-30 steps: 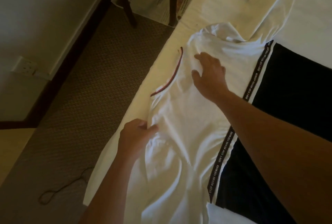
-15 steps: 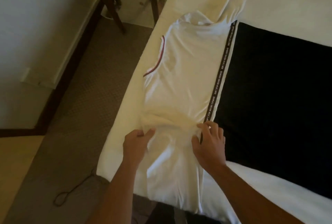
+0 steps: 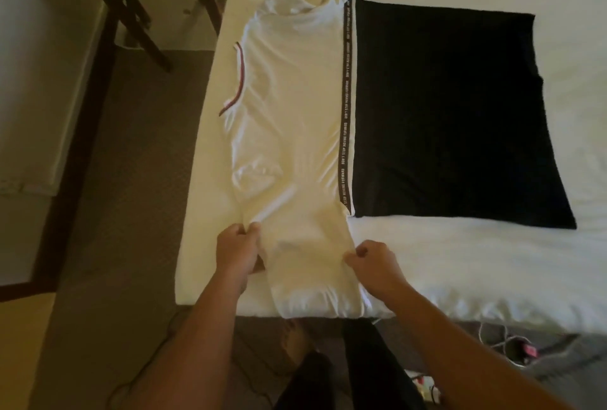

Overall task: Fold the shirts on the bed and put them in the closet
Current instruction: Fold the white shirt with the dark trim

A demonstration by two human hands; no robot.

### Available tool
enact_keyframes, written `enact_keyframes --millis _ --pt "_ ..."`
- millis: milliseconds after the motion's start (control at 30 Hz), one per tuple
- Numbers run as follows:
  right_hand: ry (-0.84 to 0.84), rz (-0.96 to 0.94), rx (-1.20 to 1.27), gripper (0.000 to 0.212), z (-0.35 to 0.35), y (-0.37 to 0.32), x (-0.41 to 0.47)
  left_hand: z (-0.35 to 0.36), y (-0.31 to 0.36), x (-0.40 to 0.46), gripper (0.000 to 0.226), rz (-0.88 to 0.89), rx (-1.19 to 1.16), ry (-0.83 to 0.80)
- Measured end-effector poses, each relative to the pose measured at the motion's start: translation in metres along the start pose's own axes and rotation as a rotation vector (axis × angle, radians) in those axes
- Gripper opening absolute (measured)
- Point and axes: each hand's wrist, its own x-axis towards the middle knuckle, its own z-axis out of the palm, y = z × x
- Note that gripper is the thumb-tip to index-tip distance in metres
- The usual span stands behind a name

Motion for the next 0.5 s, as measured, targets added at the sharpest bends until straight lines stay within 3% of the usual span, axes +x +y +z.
enact_keyframes --millis 133,233,300,500 --pt "-0.041 -0.062 -0.007 0.024 -0.020 0.006 0.000 0.005 -0.003 -0.008 0.011 0.028 0.146 0.127" --pt "0.107 -0.118 -0.118 0.018 -0.047 0.021 0.001 0.016 0.011 -0.022 0.033 0.135 0.386 0.320" --pt "0.205 -0.148 -0.227 0.015 -0.071 0.040 0.005 0.030 0.022 -0.033 0.045 0.314 0.551 0.382" --pt "0.419 -0.201 -0.677 0.035 -0.149 0.101 0.038 0.106 0.049 -0.045 0.038 0.915 0.923 0.036"
